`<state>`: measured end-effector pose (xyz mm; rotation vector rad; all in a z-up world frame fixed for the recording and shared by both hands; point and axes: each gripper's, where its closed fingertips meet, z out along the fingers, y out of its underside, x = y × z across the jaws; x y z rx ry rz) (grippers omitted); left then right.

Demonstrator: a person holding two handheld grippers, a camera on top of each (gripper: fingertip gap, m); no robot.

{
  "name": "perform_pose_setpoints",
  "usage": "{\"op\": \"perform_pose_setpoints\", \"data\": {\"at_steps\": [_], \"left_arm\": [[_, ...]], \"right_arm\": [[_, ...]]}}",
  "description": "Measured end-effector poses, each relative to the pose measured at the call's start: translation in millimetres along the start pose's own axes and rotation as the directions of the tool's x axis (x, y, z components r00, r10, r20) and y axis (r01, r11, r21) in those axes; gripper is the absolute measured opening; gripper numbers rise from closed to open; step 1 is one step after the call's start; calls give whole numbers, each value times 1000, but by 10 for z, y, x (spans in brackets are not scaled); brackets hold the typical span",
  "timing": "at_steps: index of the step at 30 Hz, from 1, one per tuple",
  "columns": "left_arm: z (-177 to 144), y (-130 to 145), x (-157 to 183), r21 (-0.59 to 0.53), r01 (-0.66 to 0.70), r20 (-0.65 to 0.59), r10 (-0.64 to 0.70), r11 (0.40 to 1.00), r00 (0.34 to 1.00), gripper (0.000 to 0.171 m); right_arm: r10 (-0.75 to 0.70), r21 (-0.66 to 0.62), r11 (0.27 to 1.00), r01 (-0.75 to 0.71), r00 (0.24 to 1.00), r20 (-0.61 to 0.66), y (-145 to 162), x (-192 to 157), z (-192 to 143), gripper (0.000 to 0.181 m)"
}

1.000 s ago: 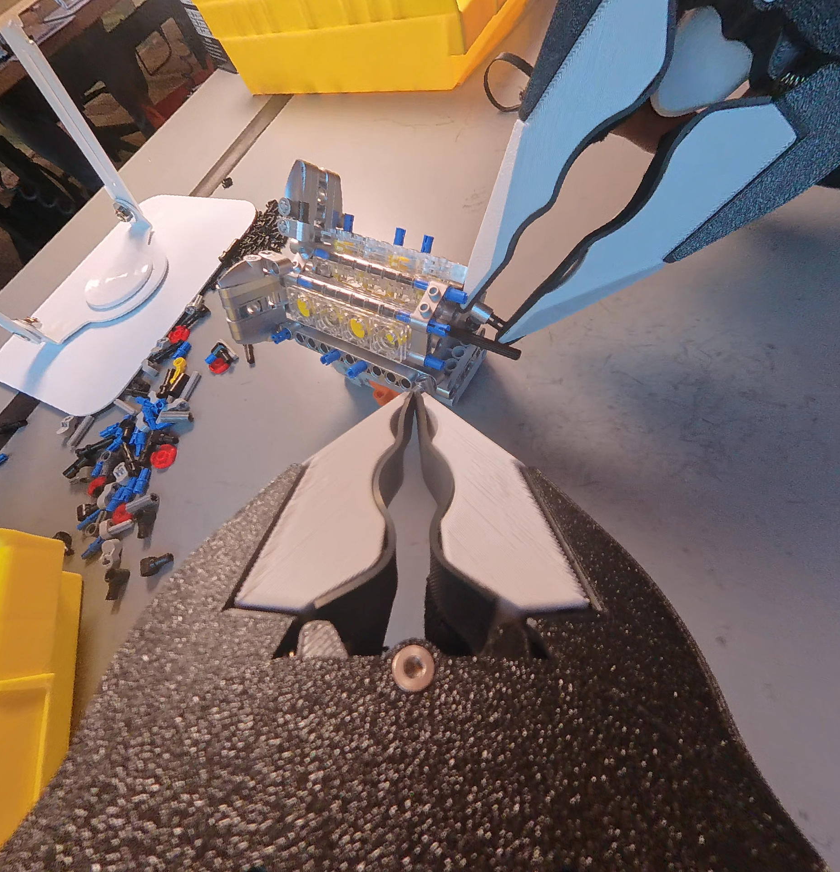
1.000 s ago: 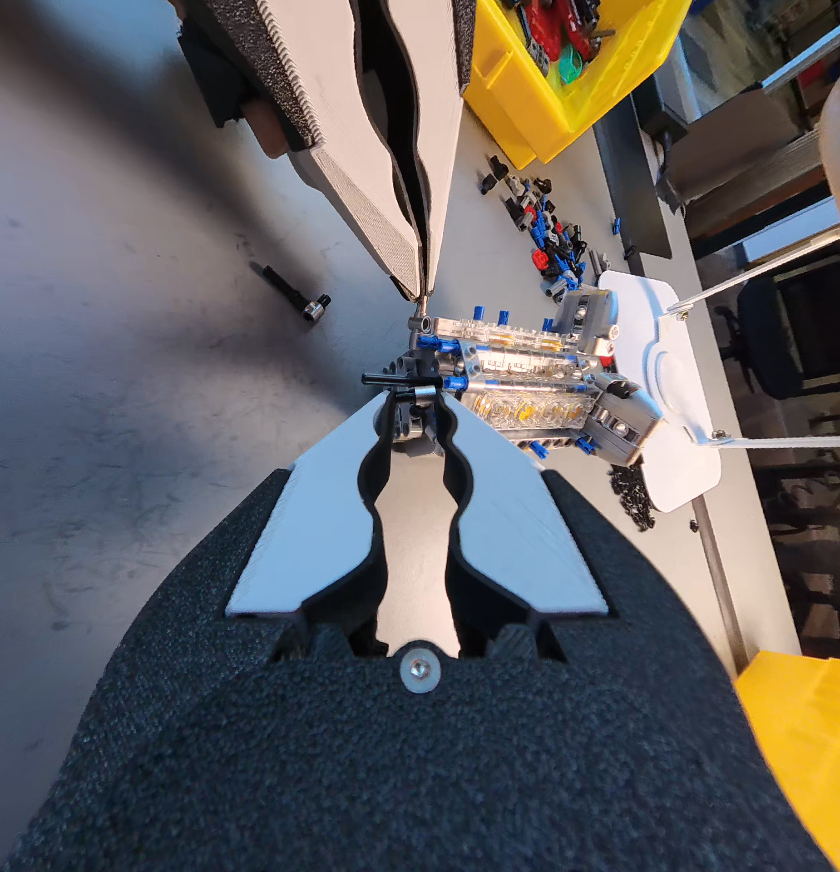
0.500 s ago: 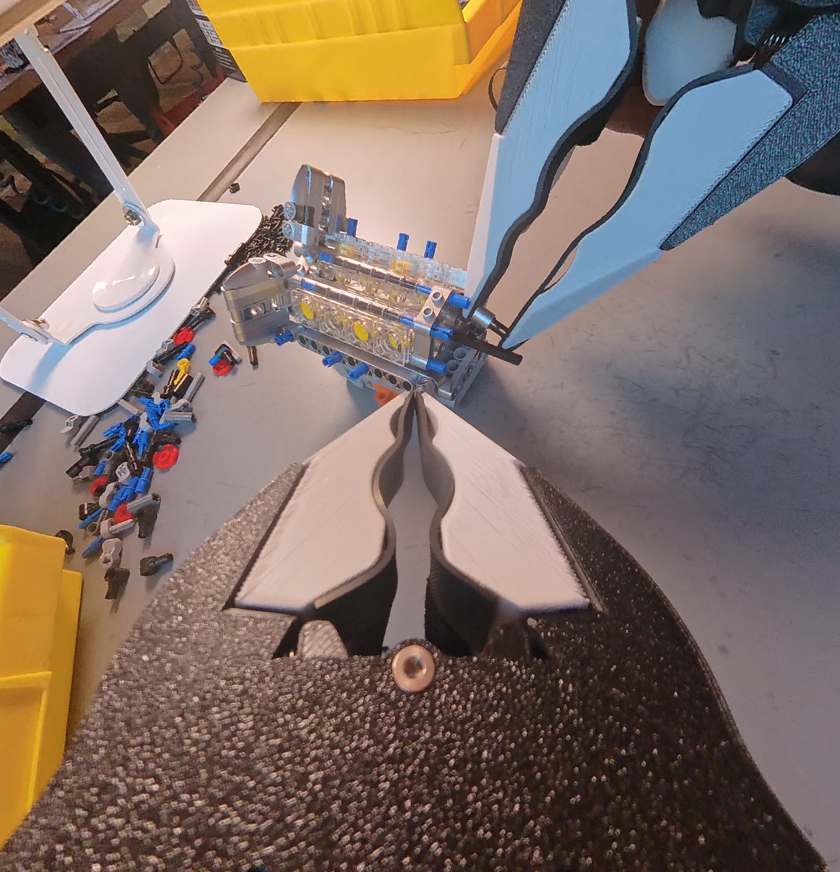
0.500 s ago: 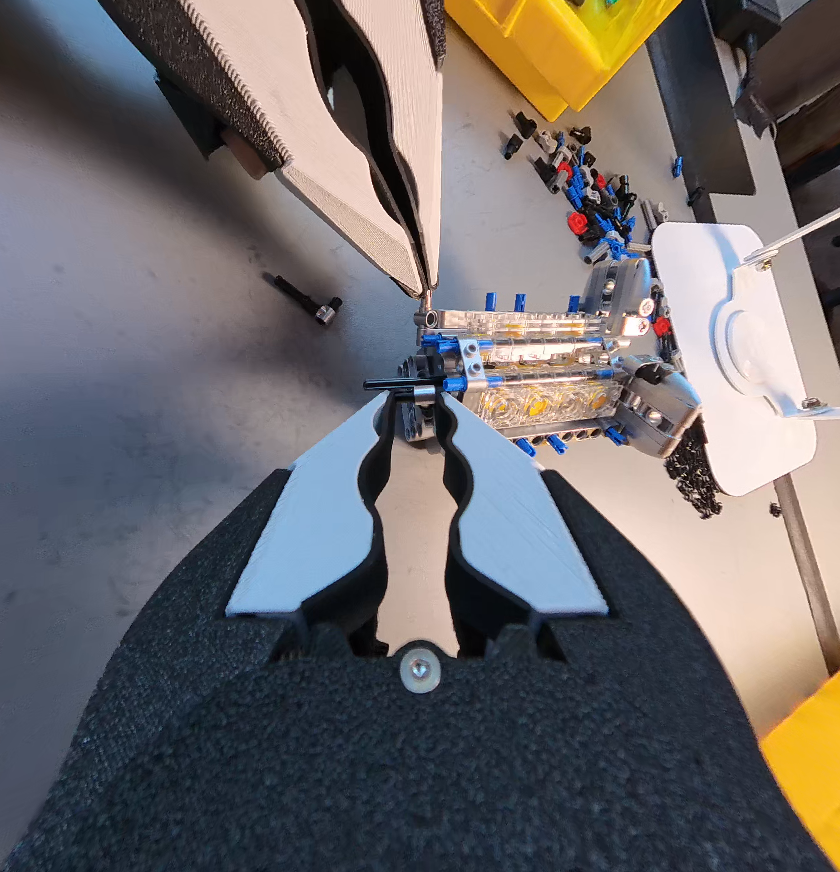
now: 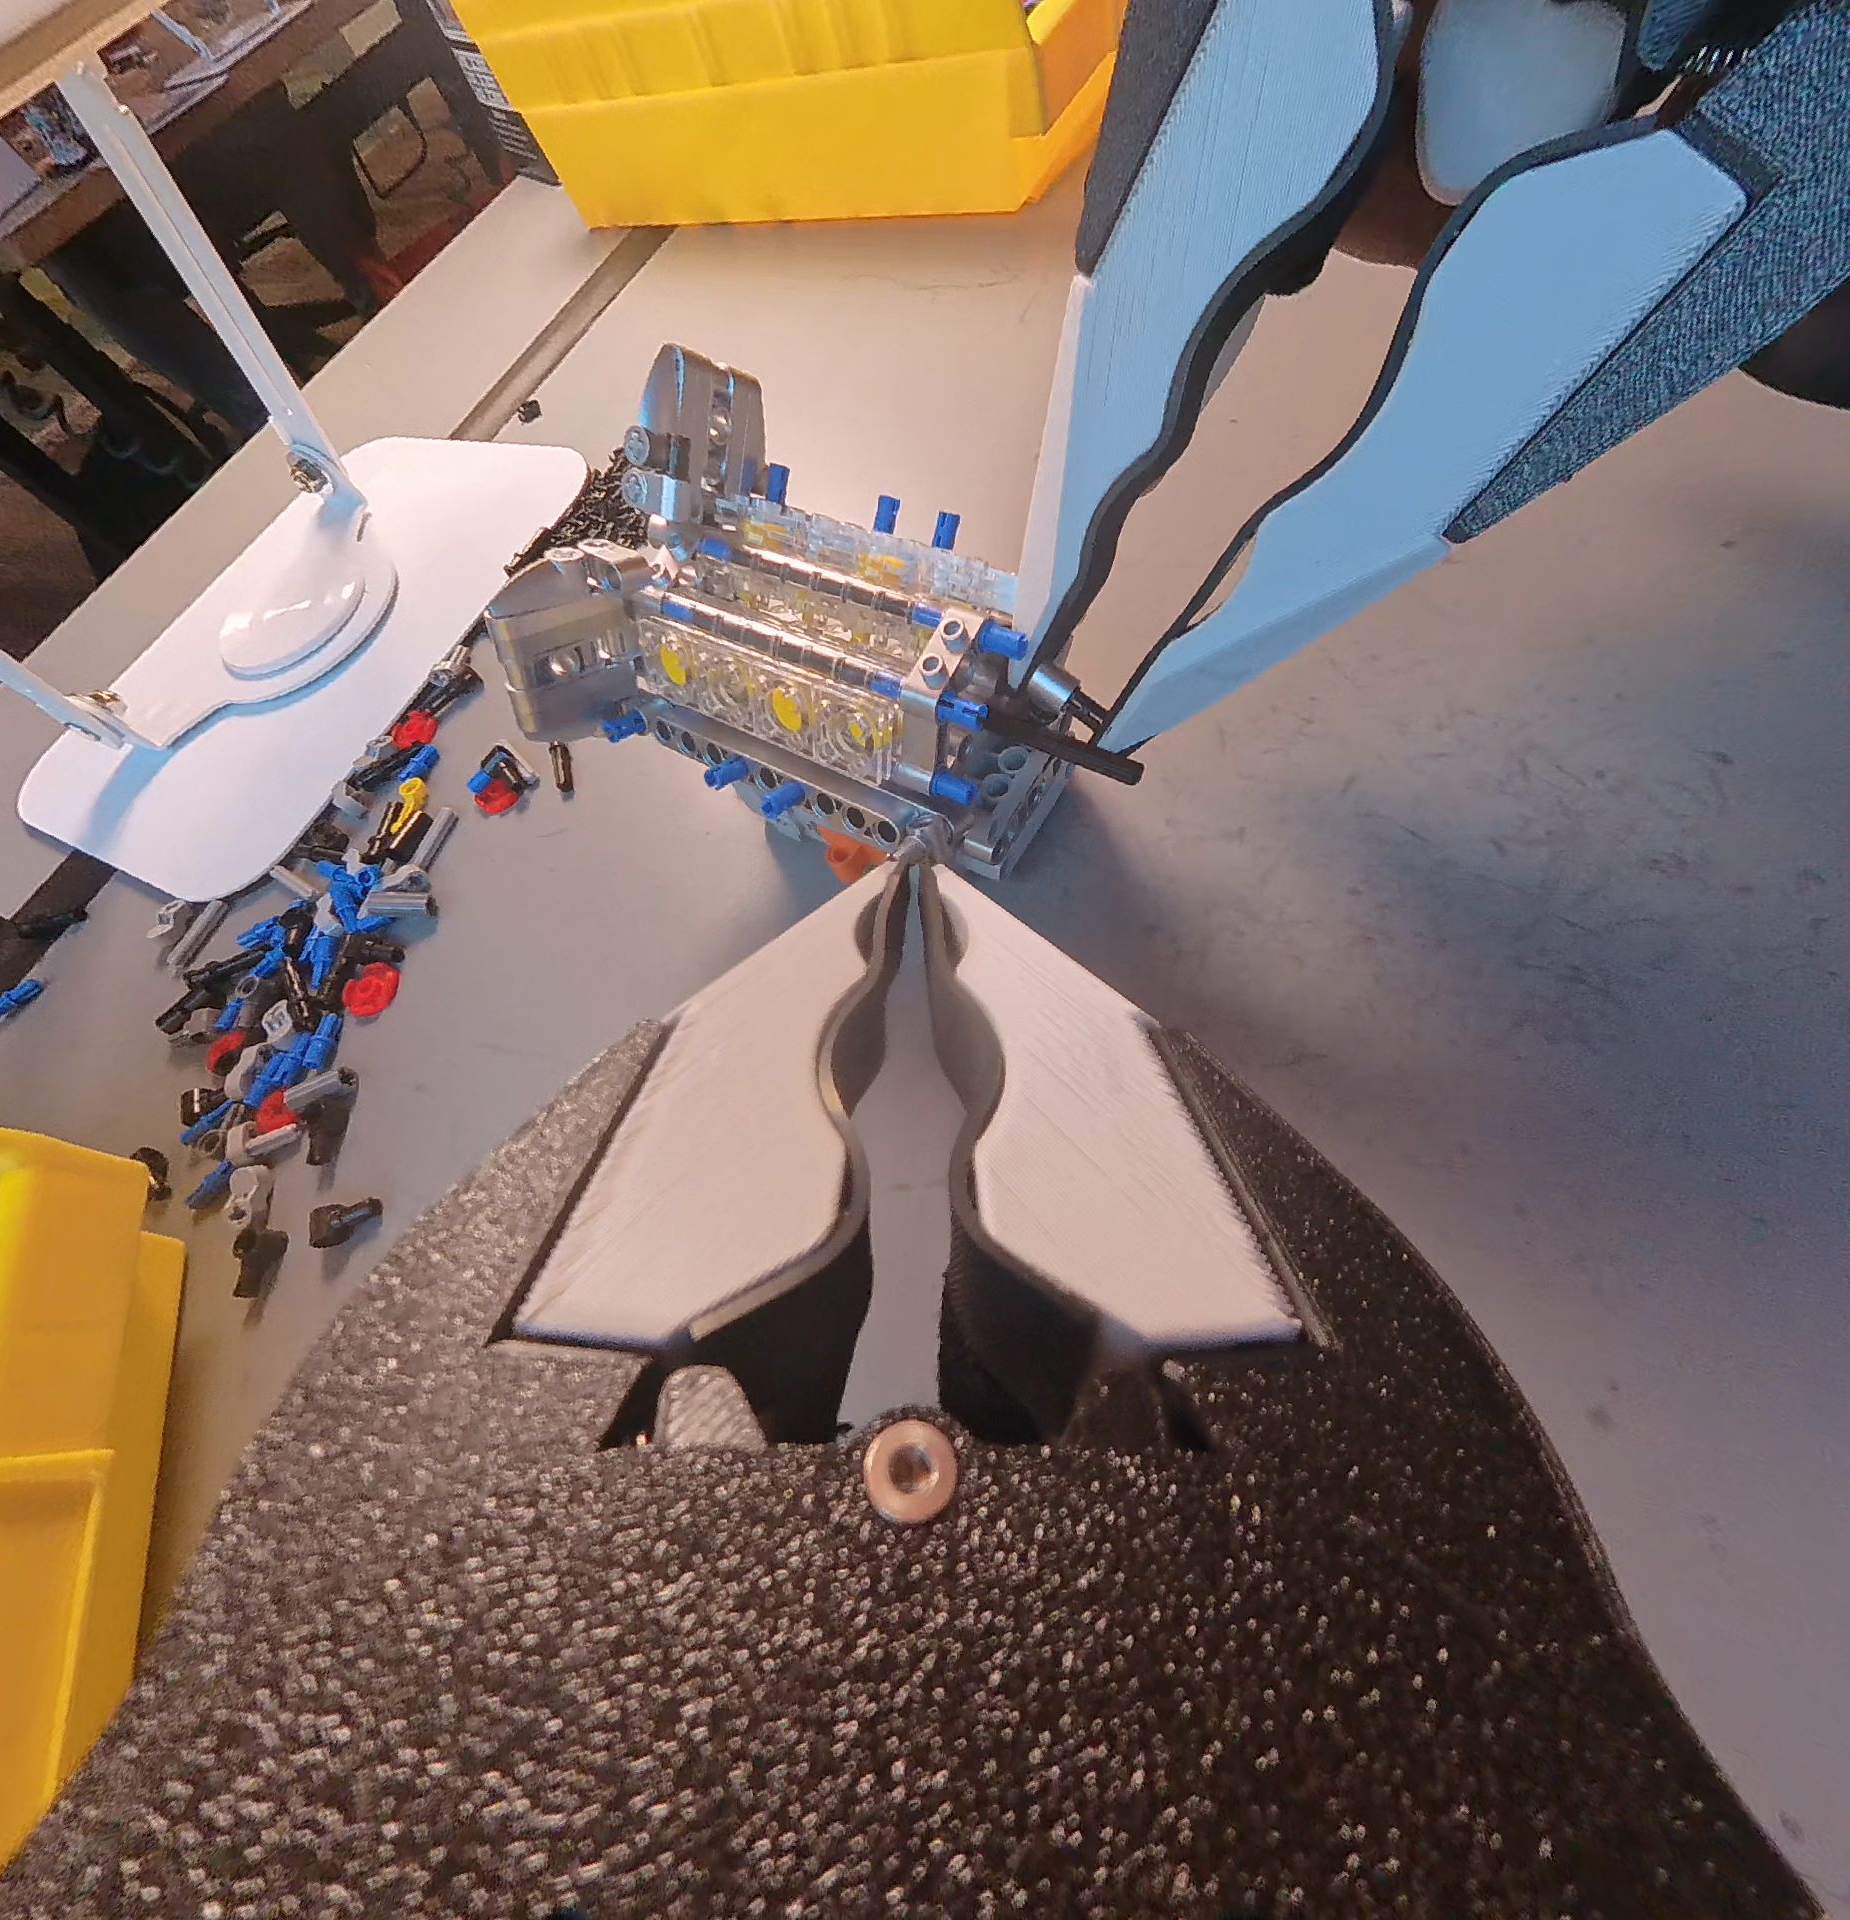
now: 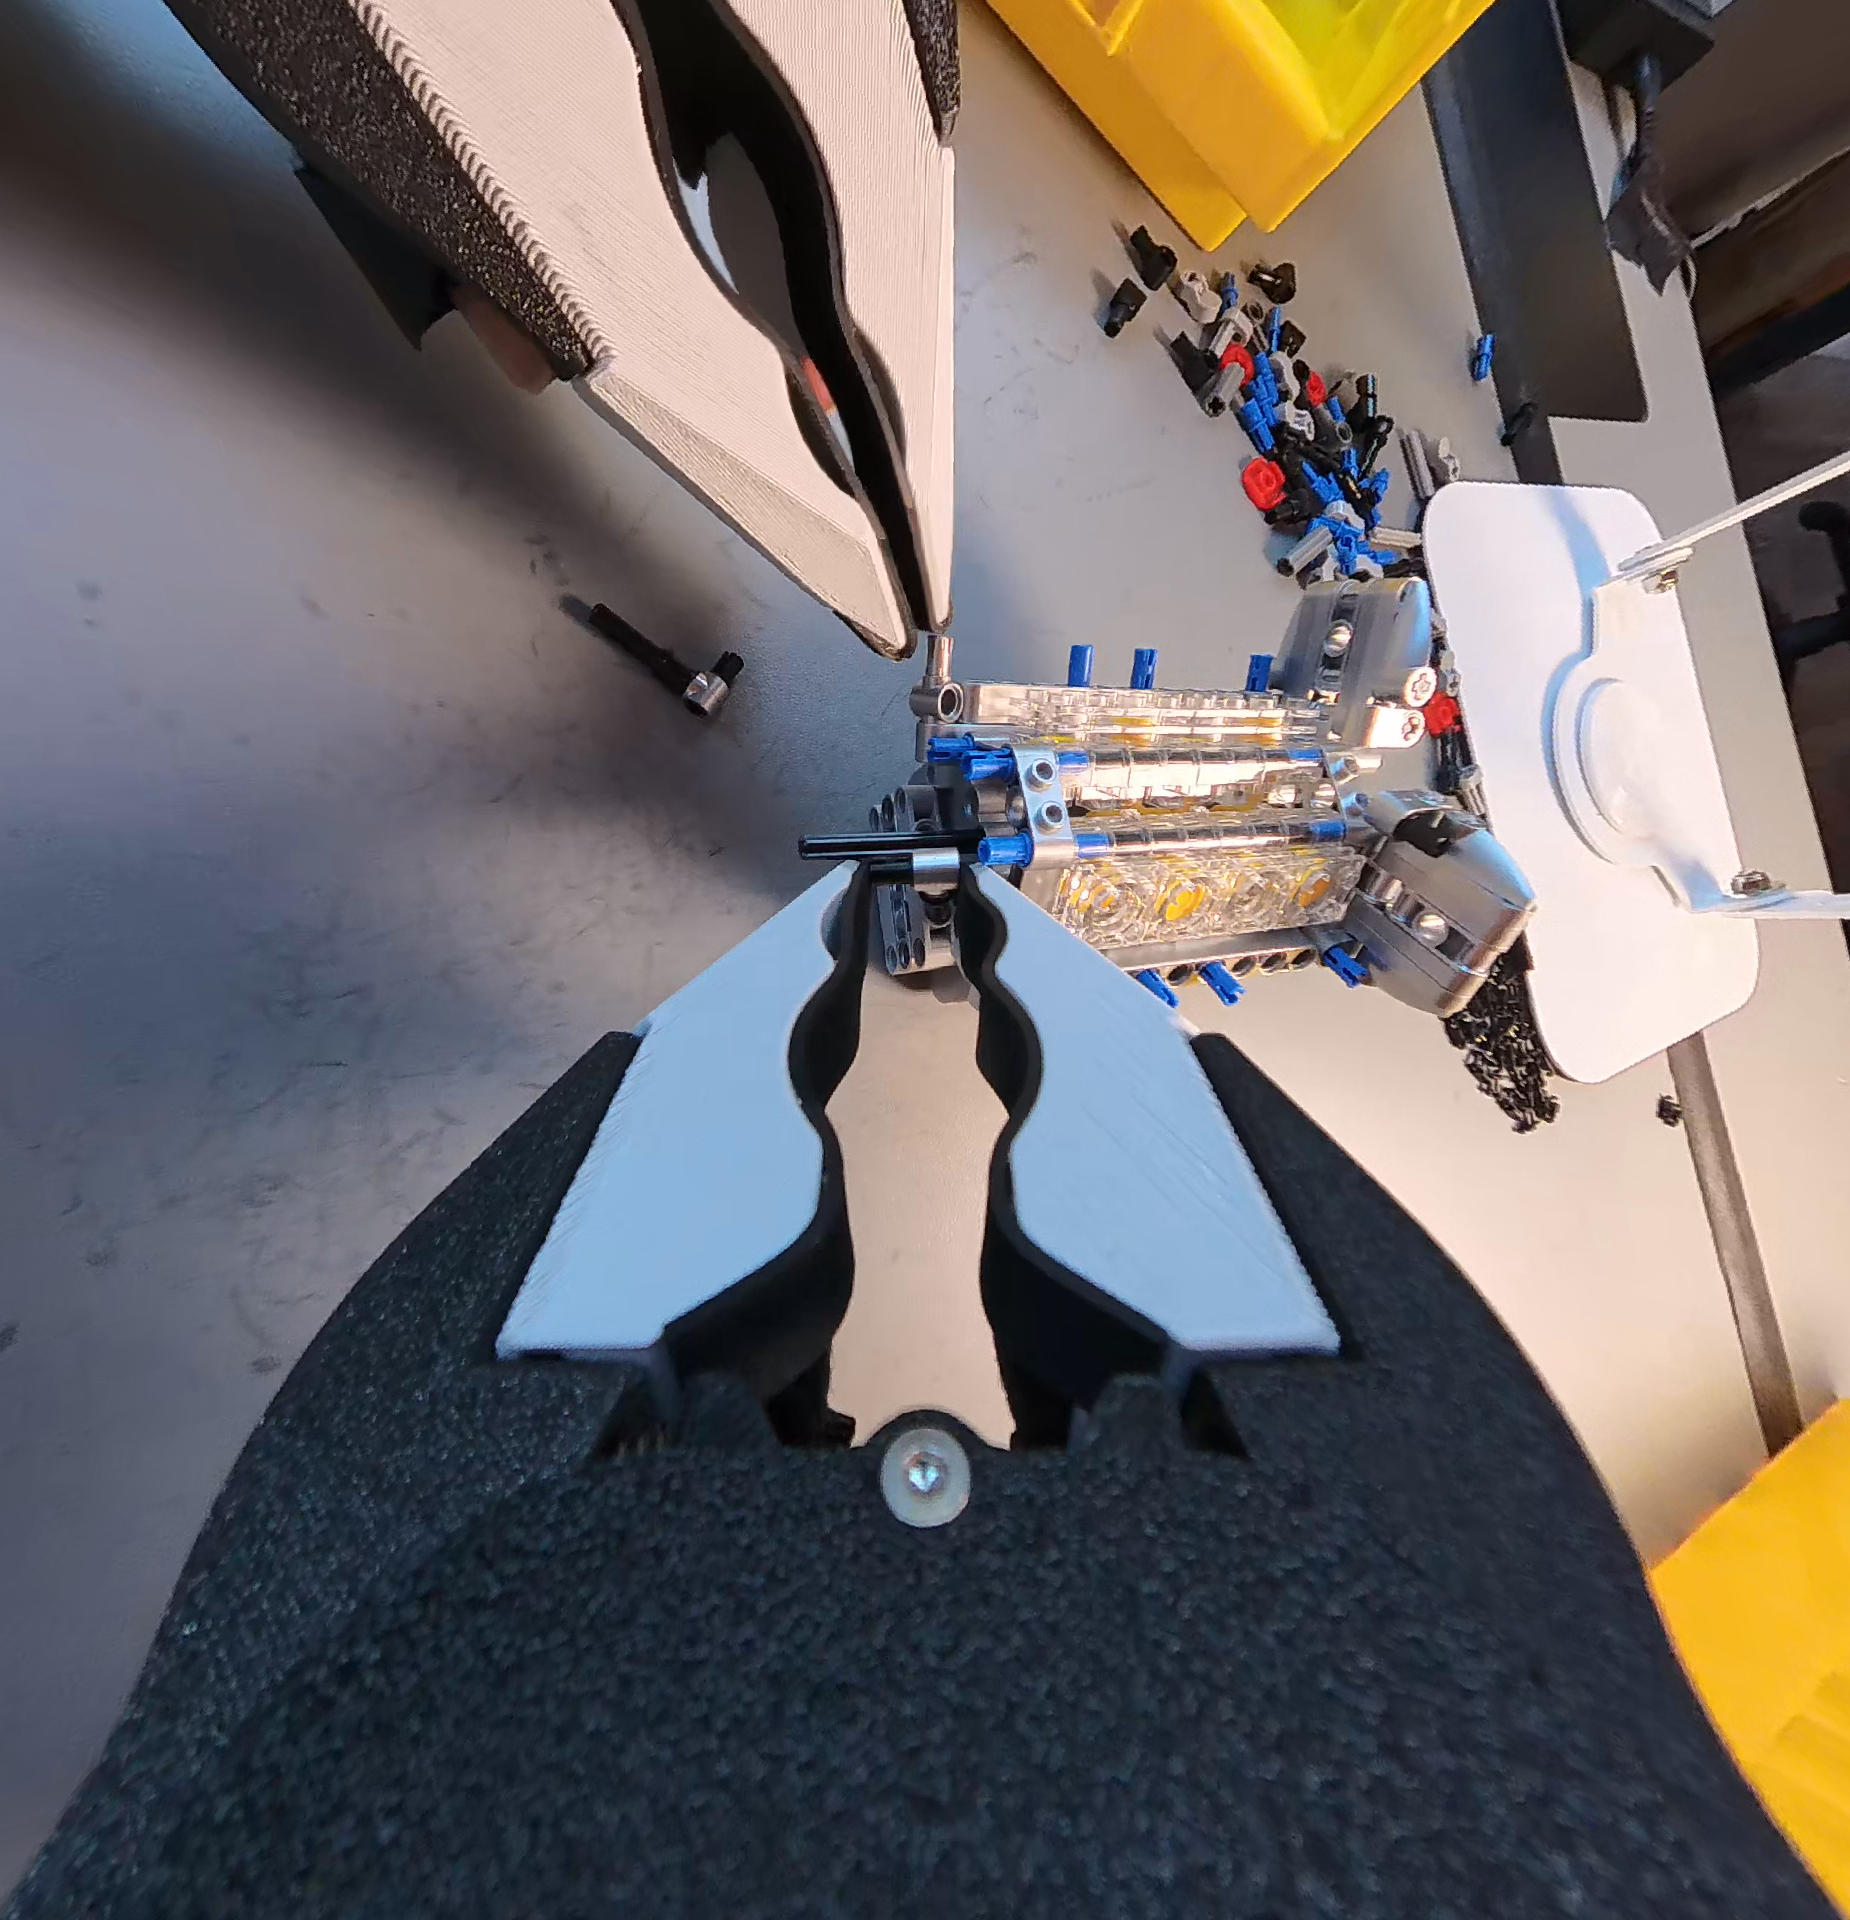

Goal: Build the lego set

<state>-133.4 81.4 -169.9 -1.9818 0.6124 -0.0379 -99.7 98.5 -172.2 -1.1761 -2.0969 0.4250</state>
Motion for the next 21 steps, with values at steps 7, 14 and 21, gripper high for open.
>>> {"op": "perform_pose_setpoints", "data": {"at_steps": [7, 14, 21], "left_arm": [[8, -20, 6, 16, -3, 10, 3, 1000, 1000, 6], [28, -60, 5, 35, -11, 31, 10, 999, 999, 11], [45, -112, 15, 52, -42, 65, 39, 998, 997, 13]], "right_arm": [[8, 14, 1000, -8, 1000, -3, 1, -1, -1, 15], [23, 24, 999, -24, 1000, 4, 2, -4, 1, 15], [29, 36, 999, -29, 1000, 1, -1, -4, 7, 15]]}}
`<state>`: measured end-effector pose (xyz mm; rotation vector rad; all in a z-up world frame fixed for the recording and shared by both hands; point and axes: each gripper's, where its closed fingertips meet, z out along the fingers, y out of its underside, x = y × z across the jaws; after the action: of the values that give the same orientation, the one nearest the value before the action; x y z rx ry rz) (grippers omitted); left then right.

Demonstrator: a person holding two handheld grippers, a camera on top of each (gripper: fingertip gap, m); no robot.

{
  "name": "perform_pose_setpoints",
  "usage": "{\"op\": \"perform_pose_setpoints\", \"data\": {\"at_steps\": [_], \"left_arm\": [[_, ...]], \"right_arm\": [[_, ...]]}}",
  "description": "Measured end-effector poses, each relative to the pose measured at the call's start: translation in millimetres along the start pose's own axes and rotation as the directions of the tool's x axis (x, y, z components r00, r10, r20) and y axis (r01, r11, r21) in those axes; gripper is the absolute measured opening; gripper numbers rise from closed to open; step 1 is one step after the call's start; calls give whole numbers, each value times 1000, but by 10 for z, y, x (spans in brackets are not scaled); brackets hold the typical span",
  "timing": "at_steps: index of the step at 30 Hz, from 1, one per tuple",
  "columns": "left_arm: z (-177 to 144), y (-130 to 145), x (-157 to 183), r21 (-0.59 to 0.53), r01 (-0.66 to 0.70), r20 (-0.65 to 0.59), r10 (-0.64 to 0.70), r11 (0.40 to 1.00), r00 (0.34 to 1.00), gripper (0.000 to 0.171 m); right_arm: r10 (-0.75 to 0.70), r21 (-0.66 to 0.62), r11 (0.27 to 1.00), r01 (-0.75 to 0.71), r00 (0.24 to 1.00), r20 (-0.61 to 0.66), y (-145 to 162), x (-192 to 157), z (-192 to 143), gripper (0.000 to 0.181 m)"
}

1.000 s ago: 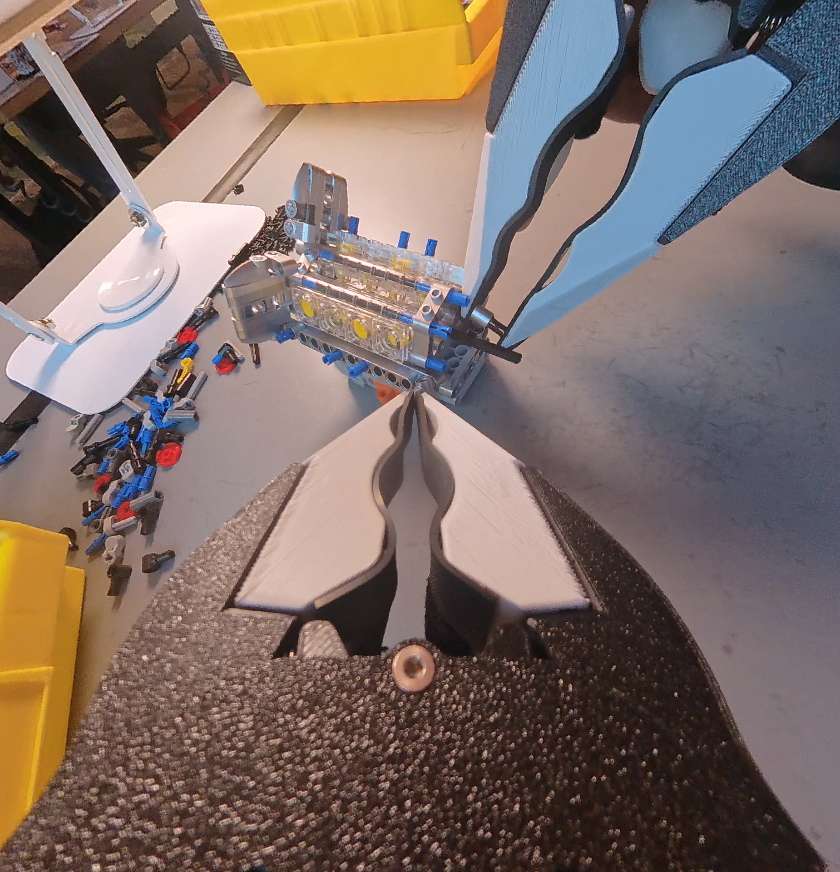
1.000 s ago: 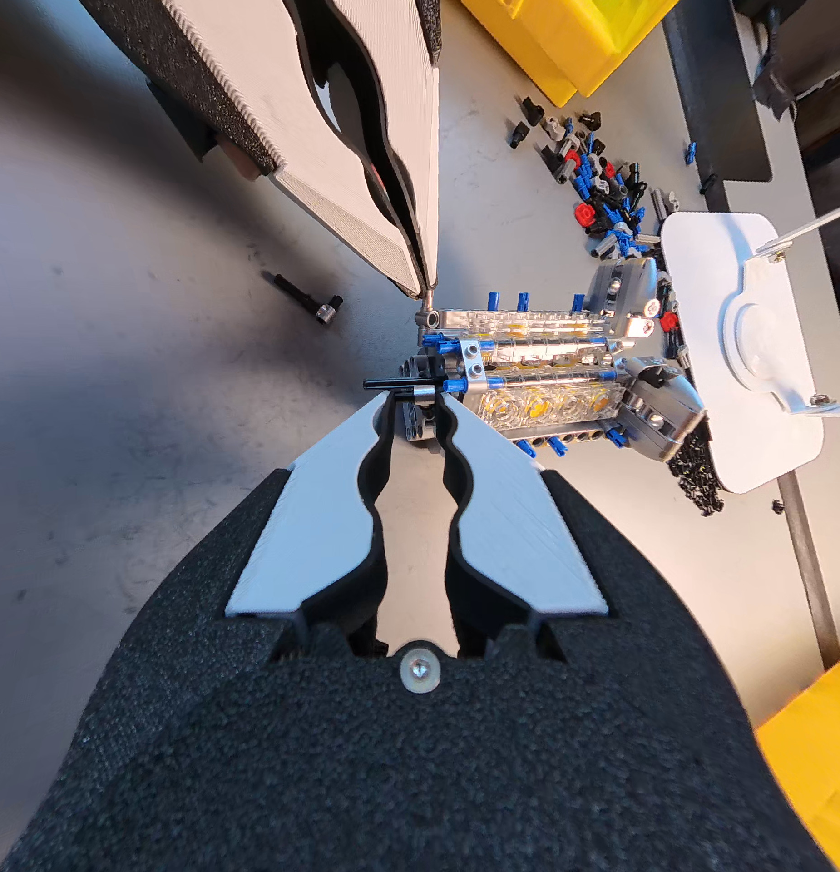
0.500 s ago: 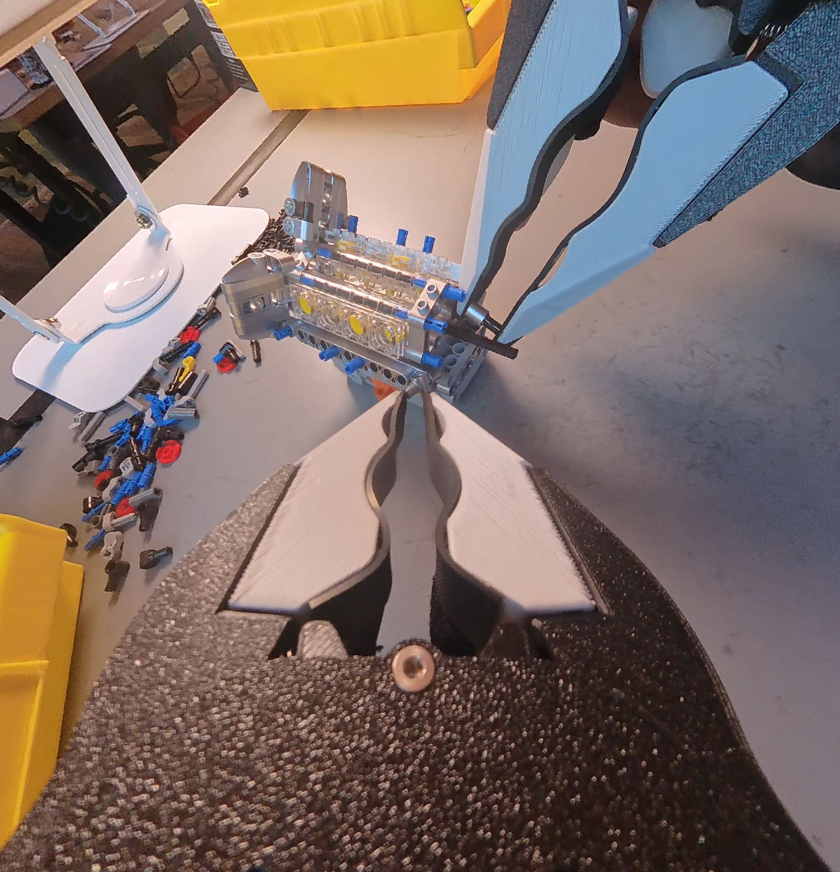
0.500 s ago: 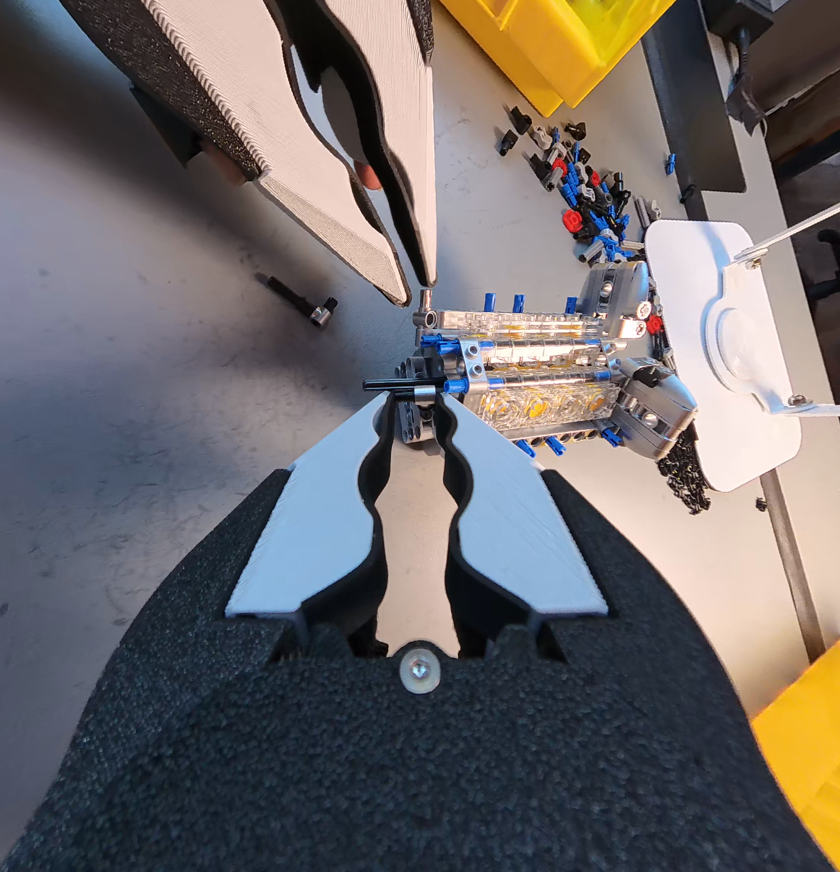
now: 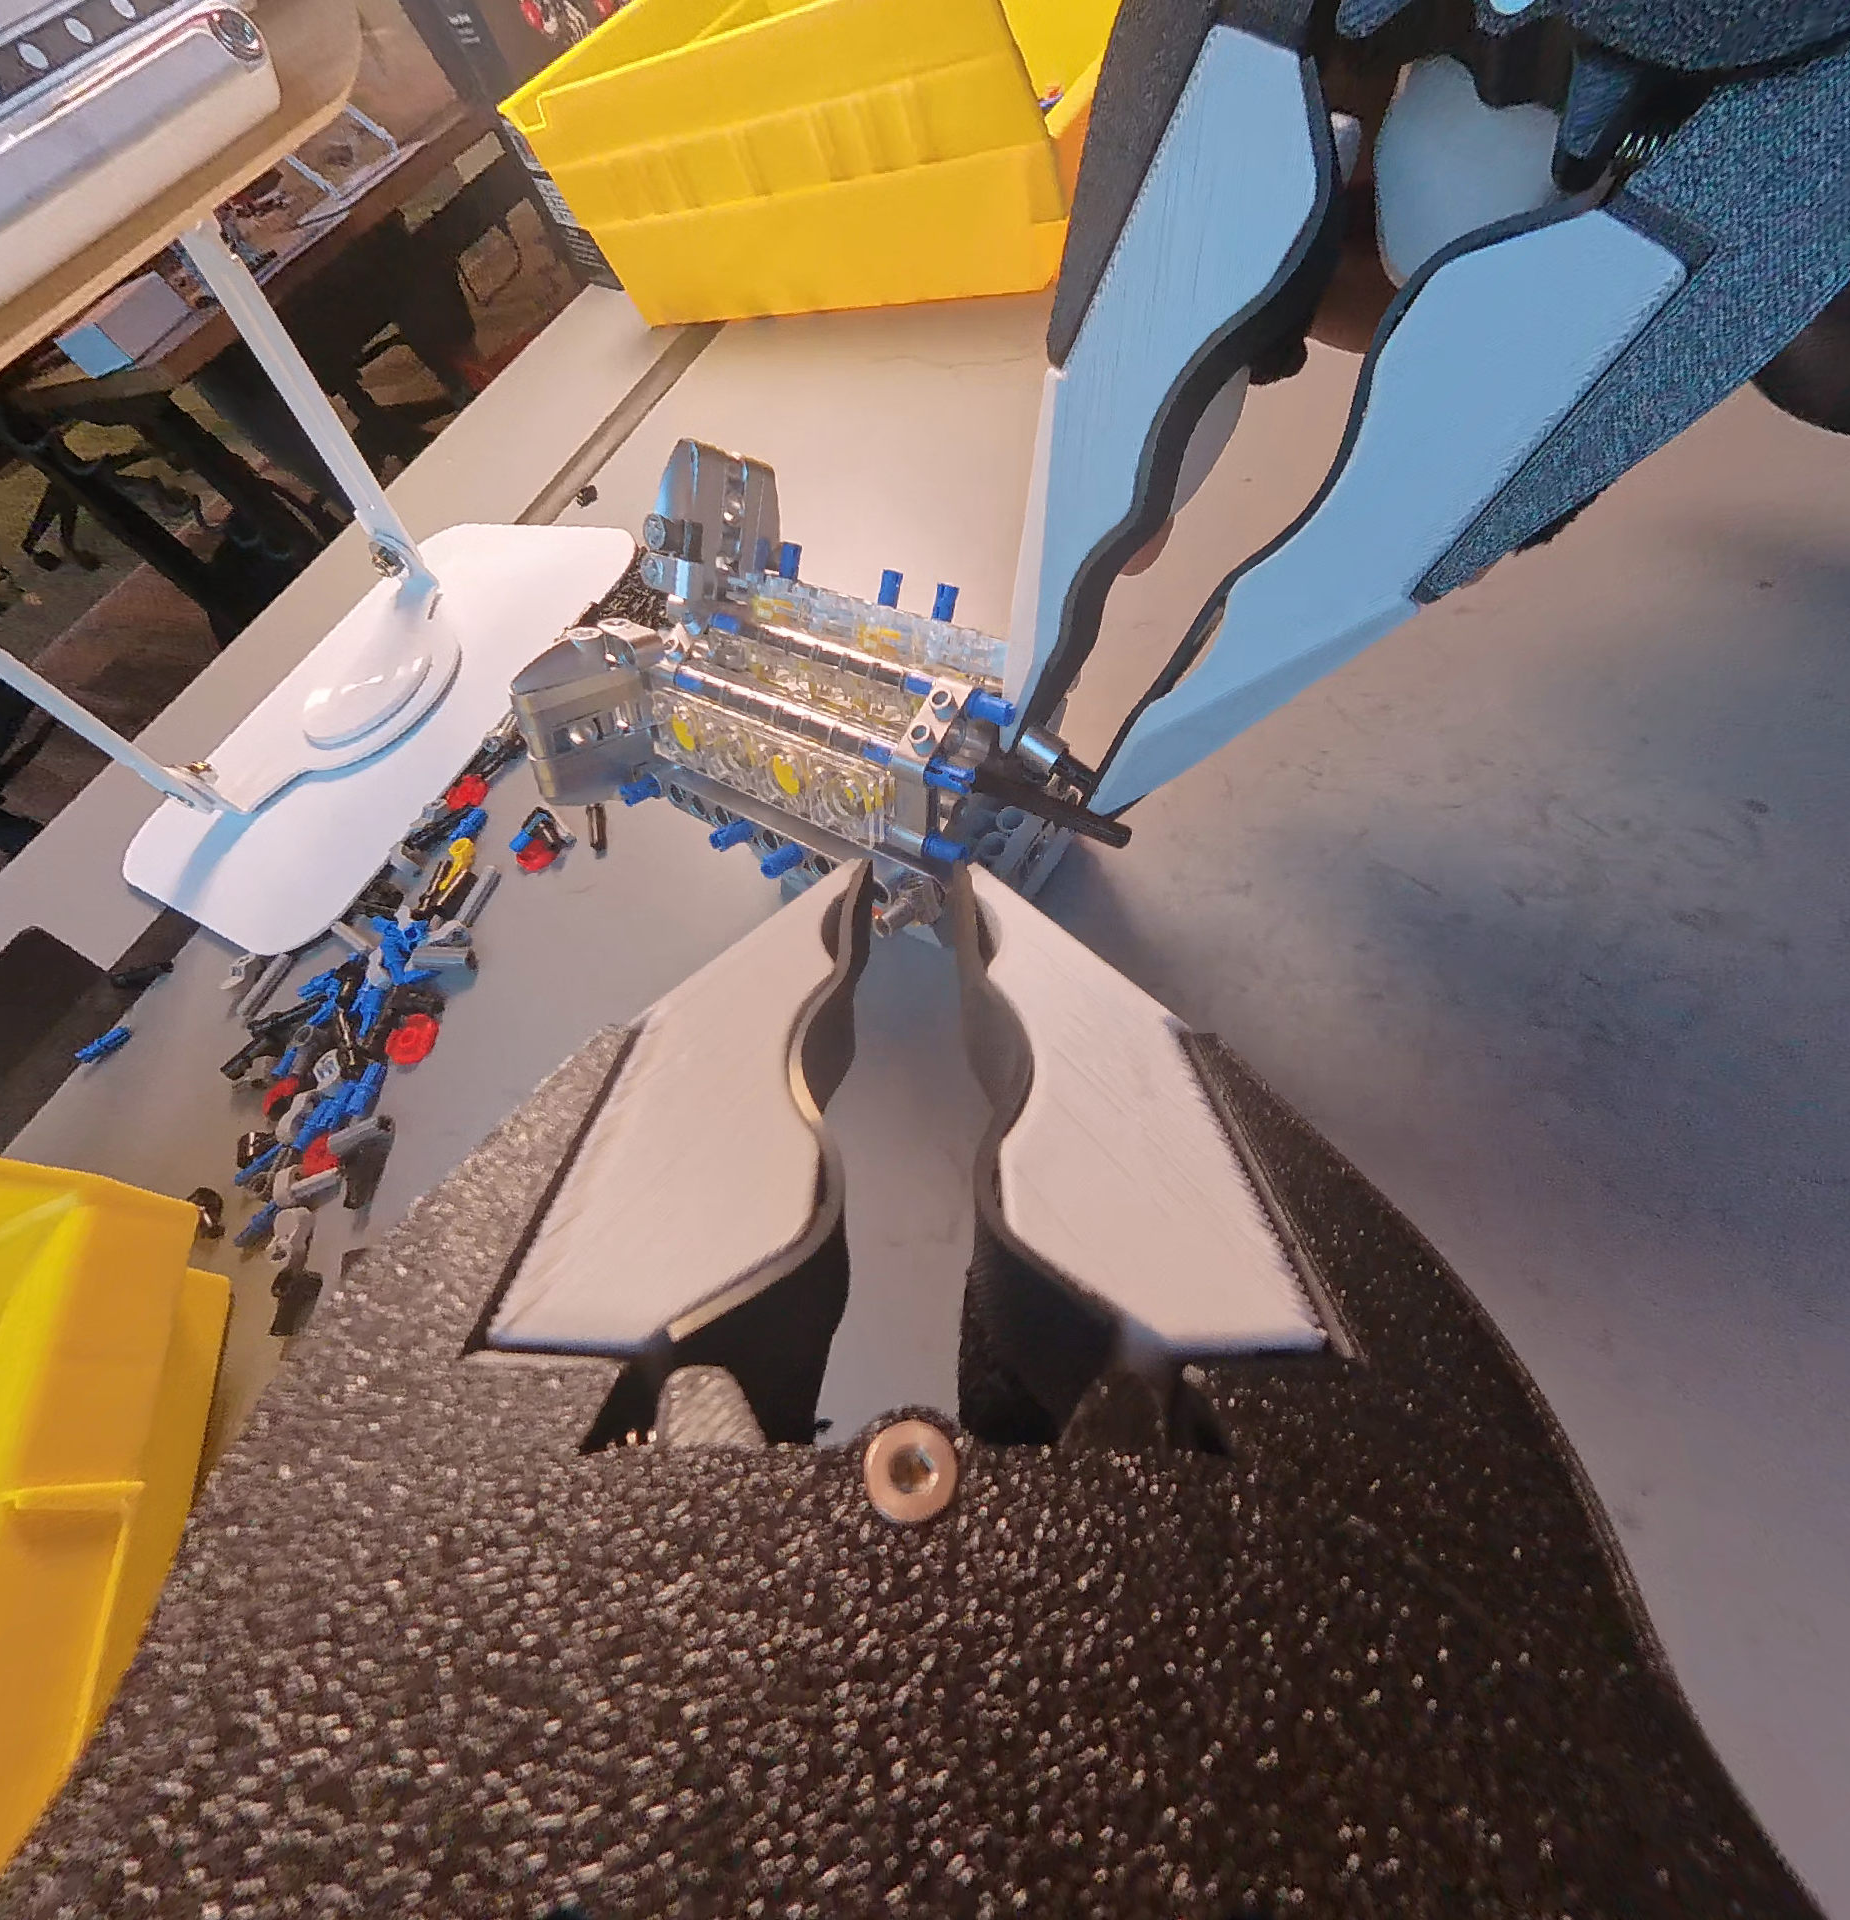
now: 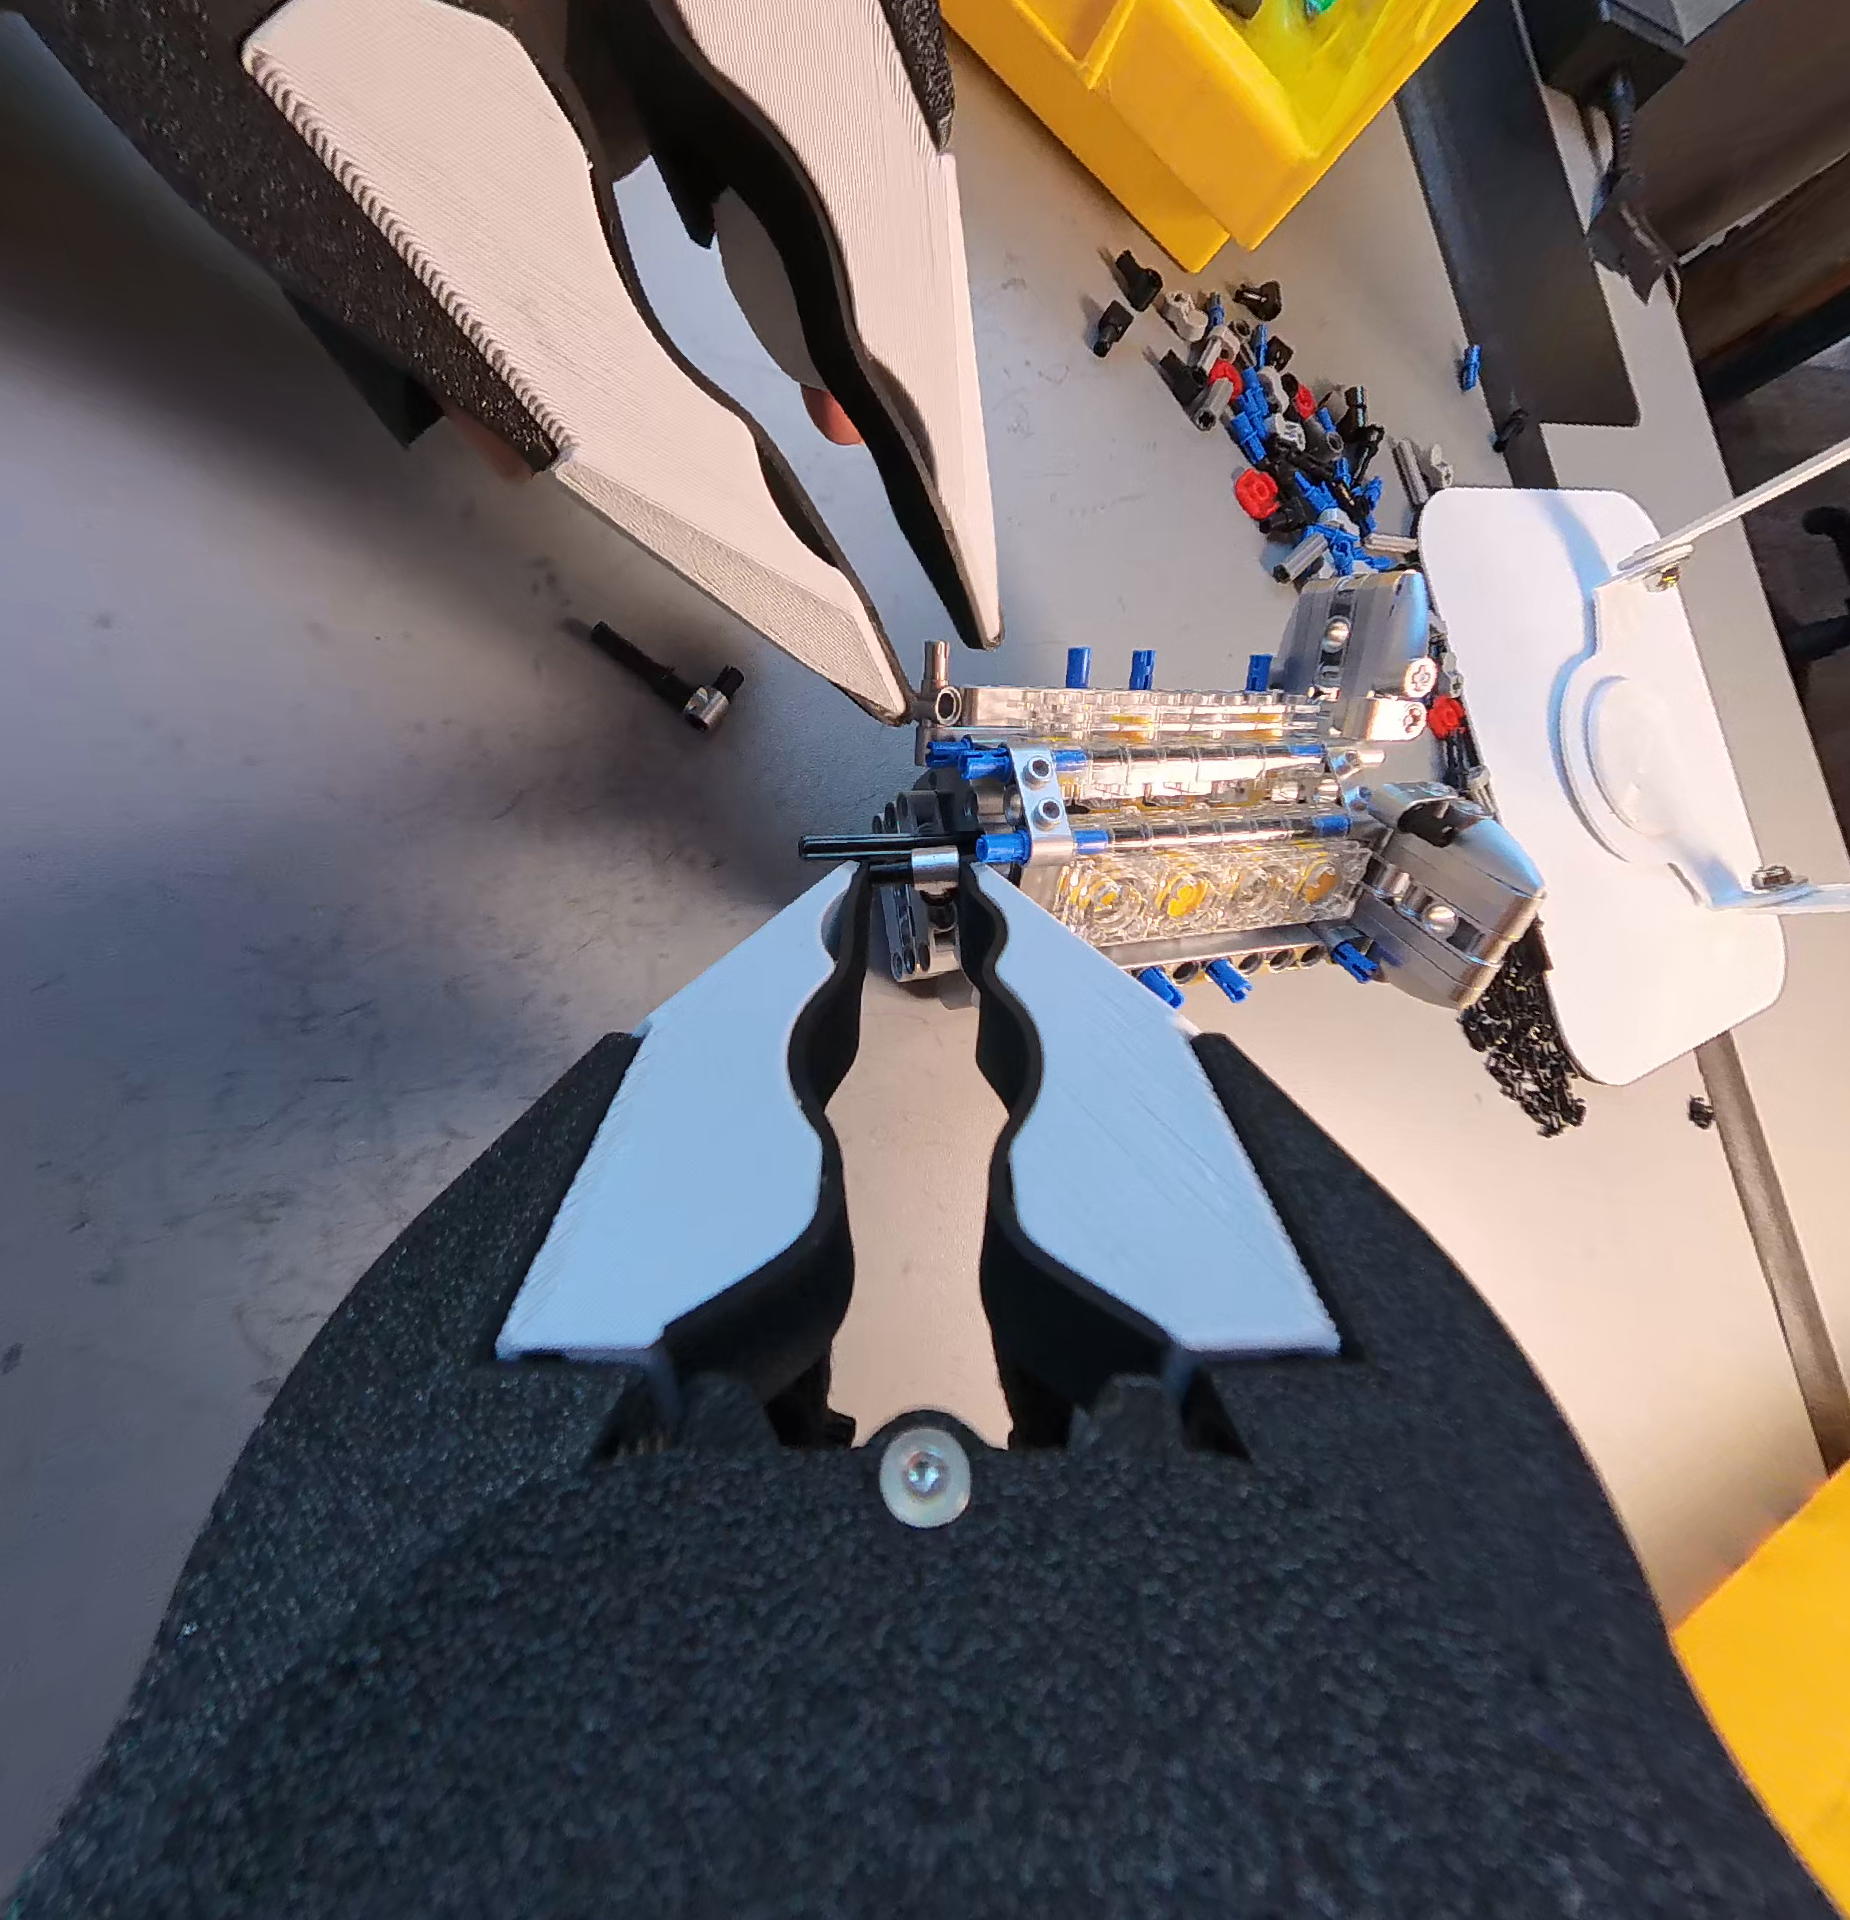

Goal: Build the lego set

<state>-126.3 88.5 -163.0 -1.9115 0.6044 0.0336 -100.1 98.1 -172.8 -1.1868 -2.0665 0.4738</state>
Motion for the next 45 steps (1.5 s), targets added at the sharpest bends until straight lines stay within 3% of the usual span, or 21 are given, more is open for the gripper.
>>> {"op": "perform_pose_setpoints", "data": {"at_steps": [31, 35, 40, 45], "left_arm": [[68, -3, 22, 7, -99, 60, 98, 995, 993, 14], [54, -11, 21, 13, -98, 65, 97, 995, 993, 14], [31, -44, 1, 34, -86, 77, 83, 996, 994, 14], [71, -101, 0, 47, -117, 92, 112, 992, 989, 16]], "right_arm": [[20, 49, 999, -20, 1000, 5, -3, 15, -5, 15], [11, 87, 996, -13, 1000, 13, -33, 72, -136, 15], [93, 121, 986, -112, 984, 154, 61, 76, -425, 15], [194, 42, 974, -225, 910, 368, 352, -241, -374, 15]]}}
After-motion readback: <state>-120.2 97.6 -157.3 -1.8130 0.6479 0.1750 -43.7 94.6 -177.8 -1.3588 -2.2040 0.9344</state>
